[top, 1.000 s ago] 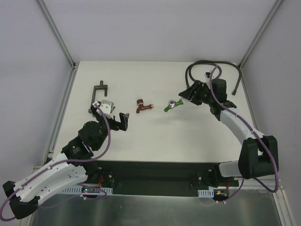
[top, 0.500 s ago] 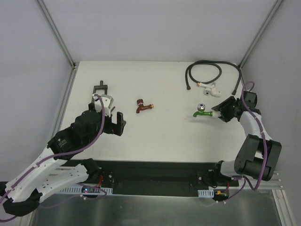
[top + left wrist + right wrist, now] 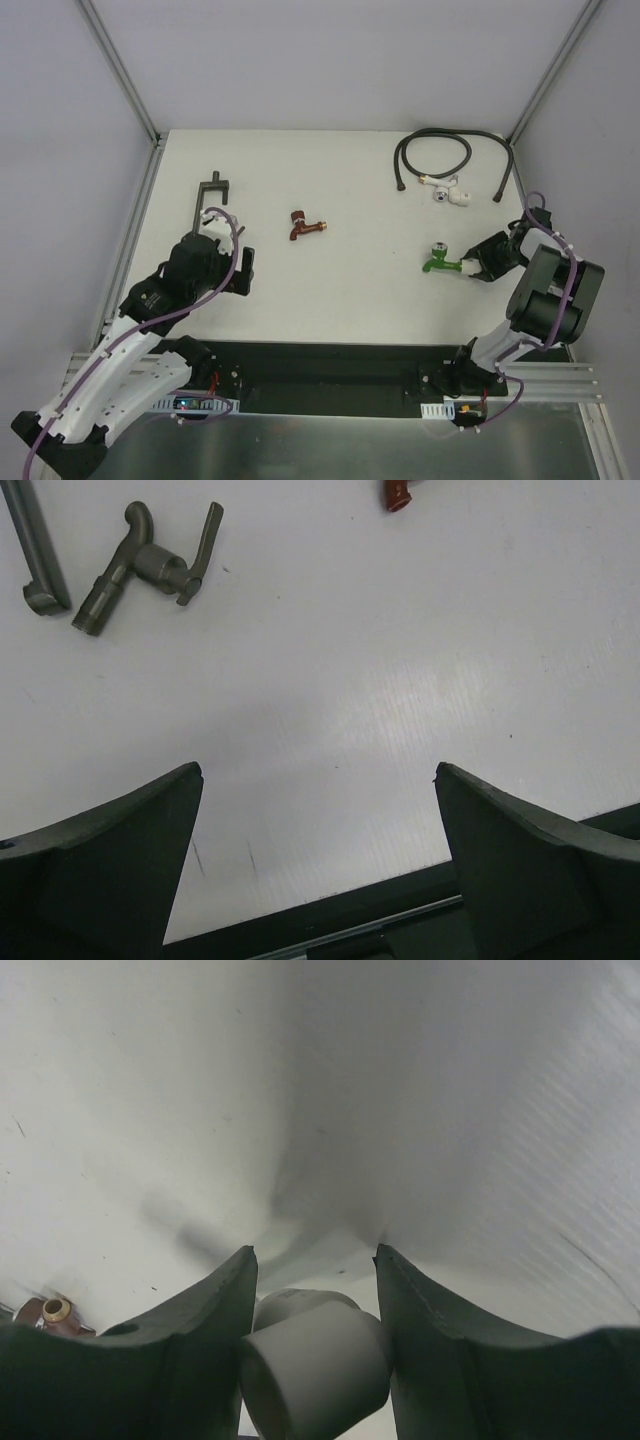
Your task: Install the water faucets
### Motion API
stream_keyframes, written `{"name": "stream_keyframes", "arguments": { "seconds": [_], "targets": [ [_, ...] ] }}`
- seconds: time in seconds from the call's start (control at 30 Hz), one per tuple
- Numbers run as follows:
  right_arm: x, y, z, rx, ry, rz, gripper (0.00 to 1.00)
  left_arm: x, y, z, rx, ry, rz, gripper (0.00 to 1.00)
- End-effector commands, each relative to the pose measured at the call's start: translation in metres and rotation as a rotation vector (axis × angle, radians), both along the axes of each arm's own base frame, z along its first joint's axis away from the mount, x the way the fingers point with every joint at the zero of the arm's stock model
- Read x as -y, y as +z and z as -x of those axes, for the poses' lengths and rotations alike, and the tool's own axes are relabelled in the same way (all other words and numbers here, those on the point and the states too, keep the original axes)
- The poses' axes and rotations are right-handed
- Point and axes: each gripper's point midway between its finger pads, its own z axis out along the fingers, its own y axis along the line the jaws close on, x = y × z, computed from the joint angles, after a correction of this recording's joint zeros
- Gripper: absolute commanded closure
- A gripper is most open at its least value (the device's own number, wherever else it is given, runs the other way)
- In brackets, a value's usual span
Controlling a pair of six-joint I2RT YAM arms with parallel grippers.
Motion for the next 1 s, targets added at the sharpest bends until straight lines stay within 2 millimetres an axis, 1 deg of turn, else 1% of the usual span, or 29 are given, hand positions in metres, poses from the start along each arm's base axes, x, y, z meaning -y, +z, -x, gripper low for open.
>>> {"name": "stream_keyframes", "arguments": {
  "seconds": [0.0, 0.03, 0.07, 0.13, 0.2, 0.23, 0.27, 0.3, 0.33, 0.37, 0.4, 0.47, 0.5, 0.57, 0.6, 0.67, 0.7, 0.77, 0.8, 0.9, 0.97],
  "targets": [
    [0.011, 0.016, -0.019, 0.010, 0.059, 0.012, 0.73, 0.004, 0.009, -0.009, 0.033, 0.010, 0.123, 0.01],
    [0.014, 0.013, -0.019, -0.006, 0.060, 0.021, 0.71, 0.000, 0.009, -0.010, 0.040, 0.029, 0.121, 0.01],
    [0.019, 0.015, -0.023, -0.006, 0.060, 0.041, 0.64, -0.002, 0.013, -0.010, 0.061, 0.037, 0.129, 0.01],
    [0.028, 0.011, -0.019, -0.033, 0.052, 0.064, 0.59, -0.006, 0.016, -0.012, 0.084, 0.058, 0.135, 0.01],
    [0.034, 0.014, -0.022, -0.012, 0.027, 0.061, 0.52, -0.012, 0.018, -0.013, 0.108, 0.080, 0.142, 0.01],
    [0.034, 0.018, -0.023, 0.006, 0.017, 0.058, 0.45, -0.014, 0.020, -0.014, 0.118, 0.090, 0.143, 0.01],
    [0.035, 0.021, -0.024, 0.016, 0.012, 0.064, 0.30, -0.015, 0.022, -0.014, 0.128, 0.097, 0.148, 0.01],
    [0.037, 0.025, -0.025, 0.026, 0.006, 0.074, 0.24, -0.017, 0.023, -0.016, 0.132, 0.108, 0.149, 0.01],
    [0.040, 0.035, -0.026, 0.052, -0.002, 0.101, 0.19, -0.023, 0.023, -0.018, 0.134, 0.135, 0.151, 0.01],
    [0.041, 0.040, -0.027, 0.065, -0.015, 0.110, 0.07, -0.025, 0.024, -0.019, 0.133, 0.150, 0.159, 0.00],
    [0.043, 0.051, -0.028, 0.096, -0.024, 0.135, 0.02, -0.027, 0.025, -0.020, 0.135, 0.165, 0.168, 0.01],
    [0.047, 0.063, -0.027, 0.121, -0.051, 0.167, 0.04, -0.035, 0.028, -0.024, 0.142, 0.211, 0.197, 0.01],
    [0.048, 0.076, -0.027, 0.162, -0.064, 0.193, 0.04, -0.038, 0.029, -0.025, 0.151, 0.228, 0.211, 0.01],
    [0.051, 0.086, -0.023, 0.192, -0.099, 0.229, 0.04, -0.047, 0.032, -0.028, 0.168, 0.278, 0.210, 0.01],
    [0.052, 0.102, -0.022, 0.243, -0.114, 0.259, 0.04, -0.051, 0.033, -0.029, 0.175, 0.299, 0.204, 0.01],
    [0.054, 0.116, -0.020, 0.298, -0.142, 0.292, 0.04, -0.061, 0.035, -0.030, 0.192, 0.356, 0.197, 0.01],
    [0.052, 0.134, -0.018, 0.359, -0.153, 0.316, 0.04, -0.062, 0.037, -0.030, 0.200, 0.362, 0.195, 0.01],
    [0.050, 0.152, -0.016, 0.419, -0.159, 0.346, 0.04, -0.064, 0.041, -0.029, 0.220, 0.368, 0.198, 0.01],
    [0.048, 0.169, -0.013, 0.474, -0.159, 0.367, 0.04, -0.067, 0.044, -0.030, 0.234, 0.383, 0.200, 0.01],
    [0.042, 0.196, -0.009, 0.568, -0.147, 0.400, 0.04, -0.075, 0.056, -0.028, 0.289, 0.433, 0.219, 0.01],
    [0.034, 0.208, -0.007, 0.606, -0.120, 0.422, 0.04, -0.079, 0.067, -0.027, 0.336, 0.458, 0.245, 0.01]
  ]
}}
